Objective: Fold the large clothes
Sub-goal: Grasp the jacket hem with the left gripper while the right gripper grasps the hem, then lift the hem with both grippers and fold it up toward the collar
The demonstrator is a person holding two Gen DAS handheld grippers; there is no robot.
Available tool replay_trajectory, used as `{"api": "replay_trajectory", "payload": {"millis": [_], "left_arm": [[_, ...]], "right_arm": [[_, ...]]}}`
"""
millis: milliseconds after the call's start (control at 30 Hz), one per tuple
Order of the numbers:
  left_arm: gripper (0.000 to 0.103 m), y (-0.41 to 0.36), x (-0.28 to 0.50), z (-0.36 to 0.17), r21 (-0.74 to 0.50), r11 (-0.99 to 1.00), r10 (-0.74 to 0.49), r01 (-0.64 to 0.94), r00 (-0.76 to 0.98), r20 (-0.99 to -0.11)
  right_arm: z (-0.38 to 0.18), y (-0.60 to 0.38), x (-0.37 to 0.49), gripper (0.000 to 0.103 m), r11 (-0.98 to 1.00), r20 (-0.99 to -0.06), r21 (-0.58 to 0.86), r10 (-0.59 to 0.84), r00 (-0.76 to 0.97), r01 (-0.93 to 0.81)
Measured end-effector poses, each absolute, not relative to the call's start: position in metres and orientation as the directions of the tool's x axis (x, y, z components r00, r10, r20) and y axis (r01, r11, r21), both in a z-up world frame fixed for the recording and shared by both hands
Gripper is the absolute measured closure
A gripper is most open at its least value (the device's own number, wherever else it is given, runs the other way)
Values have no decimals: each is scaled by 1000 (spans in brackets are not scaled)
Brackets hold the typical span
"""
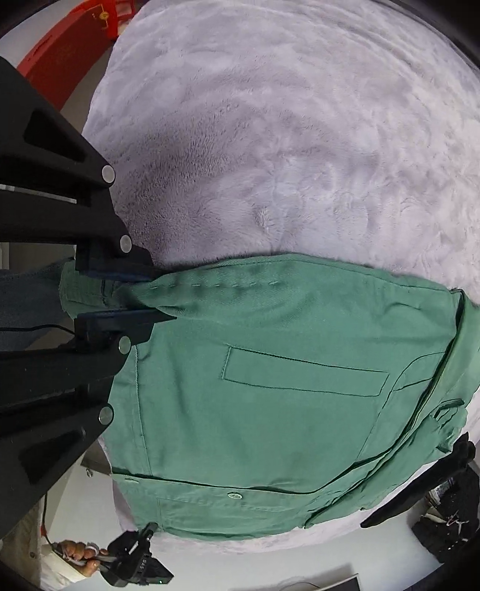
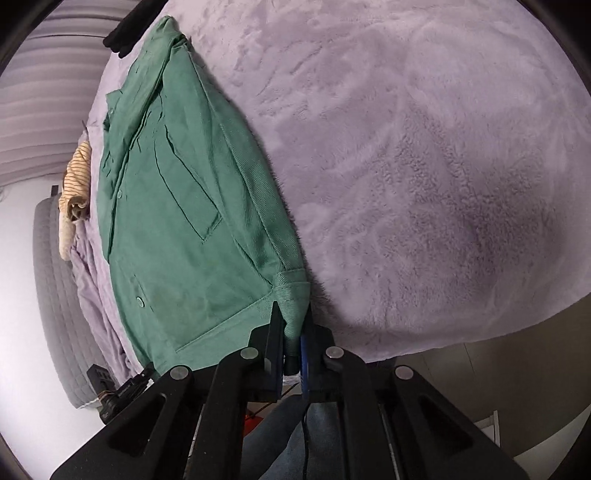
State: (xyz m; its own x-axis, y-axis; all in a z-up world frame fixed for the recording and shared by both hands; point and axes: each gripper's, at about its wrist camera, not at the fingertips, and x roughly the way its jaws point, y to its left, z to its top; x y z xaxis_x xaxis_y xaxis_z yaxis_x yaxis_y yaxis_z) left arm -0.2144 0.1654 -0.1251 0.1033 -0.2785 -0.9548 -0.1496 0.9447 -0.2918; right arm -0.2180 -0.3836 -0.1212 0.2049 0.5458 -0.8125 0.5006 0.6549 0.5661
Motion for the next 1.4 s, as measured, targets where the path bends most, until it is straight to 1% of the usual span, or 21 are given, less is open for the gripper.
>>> {"api": "replay_trajectory", "payload": {"millis": [33, 67, 100, 133, 167, 200, 233, 267, 300, 400, 467, 600, 767, 833, 933, 1067, 1233, 1400], "left_arm": [[84, 163, -213, -121, -270, 952, -257, -141, 102, -961], [76, 163, -213, -116, -237, 961, -224, -143, 99, -970], [65, 164, -215, -112, -201, 968, -187, -152, 101, -977], [58, 169, -213, -107, -183, 970, -168, -158, 106, -980], [42, 171, -214, -104, -171, 971, -154, -167, 114, -981], [30, 173, -214, -101, -166, 970, -146, -180, 123, -982], [24, 176, -215, -99, -166, 968, -143, -191, 126, -982], [16, 177, -214, -98, -161, 966, -138, -200, 124, -983], [15, 179, -213, -96, -157, 966, -133, -205, 126, -983], [15, 179, -210, -97, -173, 961, -148, -216, 128, -981], [15, 179, -207, -102, -192, 955, -172, -227, 106, -979], [15, 157, -196, -124, -178, 965, -173, -194, 40, -984], [15, 146, -189, -130, -209, 960, -206, -188, 36, -978], [15, 145, -188, -131, -206, 961, -203, -183, 36, -978], [15, 143, -185, -132, -196, 966, -192, -170, 43, -980], [15, 134, -182, -136, -197, 964, -191, -177, 50, -980], [15, 145, -190, -132, -210, 963, -205, -167, 47, -978], [15, 143, -192, -135, -319, 933, -318, -165, 33, -948]], "right_arm": [[-119, -384, -217, 95, 654, -812, 568, 546, 207, 500], [-117, -384, -218, 91, 654, -812, 566, 549, 201, 501], [-116, -385, -220, 89, 658, -818, 555, 544, 188, 509], [-114, -386, -222, 88, 653, -818, 552, 546, 183, 519], [-112, -389, -225, 84, 643, -812, 559, 551, 190, 525], [-108, -390, -228, 67, 623, -803, 574, 557, 213, 531], [-106, -390, -230, 54, 605, -792, 589, 563, 236, 535], [-105, -389, -231, 32, 583, -778, 608, 571, 261, 538], [-105, -388, -230, 29, 564, -766, 624, 579, 280, 542], [-110, -385, -227, 30, 575, -792, 588, 551, 263, 568], [-115, -384, -222, 30, 563, -793, 585, 548, 267, 584], [-127, -380, -216, 30, 468, -728, 647, 614, 305, 602], [-112, -367, -203, 30, 451, -683, 705, 638, 355, 547], [-113, -367, -198, 30, 450, -692, 697, 627, 358, 559], [-120, -366, -197, 30, 496, -741, 641, 596, 307, 585], [-118, -364, -196, 30, 509, -748, 635, 592, 299, 581], [-117, -364, -198, 30, 515, -752, 631, 589, 295, 580], [-117, -361, -198, 30, 510, -746, 639, 594, 302, 576]]}}
